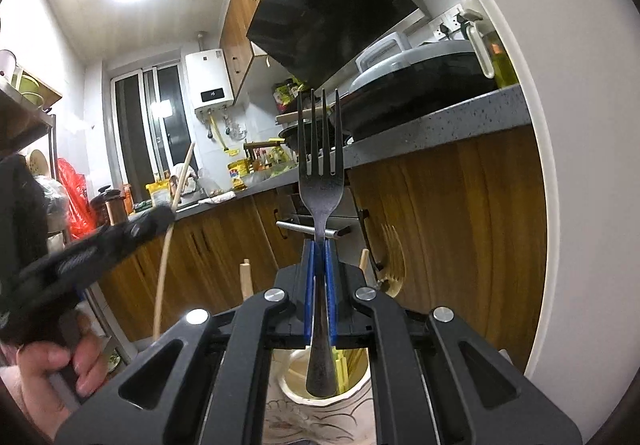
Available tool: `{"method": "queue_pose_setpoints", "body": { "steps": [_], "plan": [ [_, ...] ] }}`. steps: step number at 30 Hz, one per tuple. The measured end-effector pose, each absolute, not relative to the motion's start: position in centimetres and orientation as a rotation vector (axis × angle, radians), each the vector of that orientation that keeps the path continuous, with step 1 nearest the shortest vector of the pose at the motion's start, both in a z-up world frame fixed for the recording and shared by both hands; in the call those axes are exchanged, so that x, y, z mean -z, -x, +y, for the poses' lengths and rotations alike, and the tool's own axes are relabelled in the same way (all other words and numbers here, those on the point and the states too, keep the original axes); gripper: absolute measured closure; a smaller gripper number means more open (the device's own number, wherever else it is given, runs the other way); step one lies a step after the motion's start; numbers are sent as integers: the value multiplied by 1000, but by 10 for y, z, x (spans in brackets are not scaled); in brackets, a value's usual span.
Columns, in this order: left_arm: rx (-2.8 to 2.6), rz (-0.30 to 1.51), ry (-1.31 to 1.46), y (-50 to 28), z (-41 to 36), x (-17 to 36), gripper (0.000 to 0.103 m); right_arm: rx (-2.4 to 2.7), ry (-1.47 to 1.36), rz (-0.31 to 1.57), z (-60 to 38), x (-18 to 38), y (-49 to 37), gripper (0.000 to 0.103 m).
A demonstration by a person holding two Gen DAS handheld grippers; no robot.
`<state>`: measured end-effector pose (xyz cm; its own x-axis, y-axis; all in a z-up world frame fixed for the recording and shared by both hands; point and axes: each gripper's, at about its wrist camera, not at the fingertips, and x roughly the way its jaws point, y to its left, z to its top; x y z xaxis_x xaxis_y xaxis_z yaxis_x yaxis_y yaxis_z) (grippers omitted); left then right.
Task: Organize utensils
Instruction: 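Lift the chopstick and silver fork and carry them above the holder cups, then drop the chopstick into the tall cup while the right tool drops the fork into the short cup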
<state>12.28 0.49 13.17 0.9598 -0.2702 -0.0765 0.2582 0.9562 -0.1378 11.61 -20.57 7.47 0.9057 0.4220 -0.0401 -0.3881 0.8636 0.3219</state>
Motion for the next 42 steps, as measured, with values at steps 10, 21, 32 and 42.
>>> {"method": "queue_pose_setpoints", "body": {
  "steps": [10,21,32,42],
  "plan": [
    [197,81,104,-149,10,-99,98,-403,-296,116,-205,-52,-123,98],
    [240,196,120,-108,22,-58,98,-445,-211,196,-188,-42,-128,98],
    [275,240,69,-102,14,-40,98,-489,-111,285,-161,-31,-132,98],
    [281,251,89,-98,20,-36,94,-478,-53,358,-152,-18,-134,98]
  ]
}}
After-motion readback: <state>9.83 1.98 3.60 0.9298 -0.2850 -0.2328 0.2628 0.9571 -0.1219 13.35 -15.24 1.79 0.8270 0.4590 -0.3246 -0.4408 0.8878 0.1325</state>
